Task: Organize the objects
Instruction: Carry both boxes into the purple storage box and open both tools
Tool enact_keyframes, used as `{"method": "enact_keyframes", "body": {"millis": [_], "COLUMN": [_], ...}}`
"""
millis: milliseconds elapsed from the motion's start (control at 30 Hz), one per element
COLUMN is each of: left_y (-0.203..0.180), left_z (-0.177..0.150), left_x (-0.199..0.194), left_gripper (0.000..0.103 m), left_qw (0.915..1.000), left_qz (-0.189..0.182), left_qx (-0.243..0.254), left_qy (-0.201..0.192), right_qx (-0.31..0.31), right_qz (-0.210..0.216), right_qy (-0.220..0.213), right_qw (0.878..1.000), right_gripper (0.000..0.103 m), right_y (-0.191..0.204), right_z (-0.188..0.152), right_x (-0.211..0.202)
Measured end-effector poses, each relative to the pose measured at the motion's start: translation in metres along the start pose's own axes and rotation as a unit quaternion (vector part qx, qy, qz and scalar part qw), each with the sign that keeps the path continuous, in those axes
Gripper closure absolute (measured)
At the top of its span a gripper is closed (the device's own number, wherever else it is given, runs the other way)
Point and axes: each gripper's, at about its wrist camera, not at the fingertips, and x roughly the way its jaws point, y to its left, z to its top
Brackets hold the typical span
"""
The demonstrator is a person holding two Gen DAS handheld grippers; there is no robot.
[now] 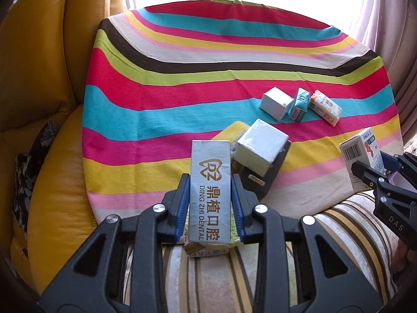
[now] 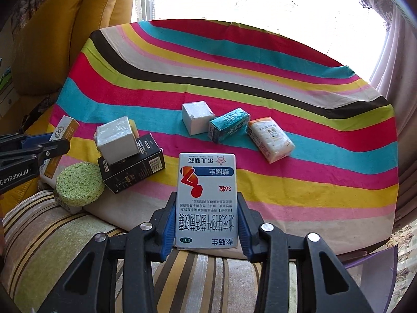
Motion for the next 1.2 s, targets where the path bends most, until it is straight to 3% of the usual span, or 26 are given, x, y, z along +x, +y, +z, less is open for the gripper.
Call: {"method": "enact_keyframes", "body": {"millis": [633,1000,1200], "left_y": [-0.116,-0.190,-0.235], "left_z": [0.003,0.001,-0.005], "left_x": [-0.021,-0.026,-0.029], "left_gripper": [0.068,0.068,0.068], "left_qw": [0.9937,0.9813,0.9698], "left_qz": [-0.056,-0.088,-0.109], "left_qx": [0.096,0.170,0.217], "left_qy": [-0.016,-0.017,-0.016], "right_qx": [0.071,0.110,0.137], "right_qz": [-0.044,-0.076,-0.098], "right_qy": [-0.027,-0.029,-0.019], "right_qw": [0.996,0.991,0.986], "right_gripper": [0.061,0.061,0.061], "right_y": [-0.087,-0.136,-0.167], "right_z": [-0.029,-0.060,-0.082], "right_x": [-0.062,-0.086,-0.094]}}
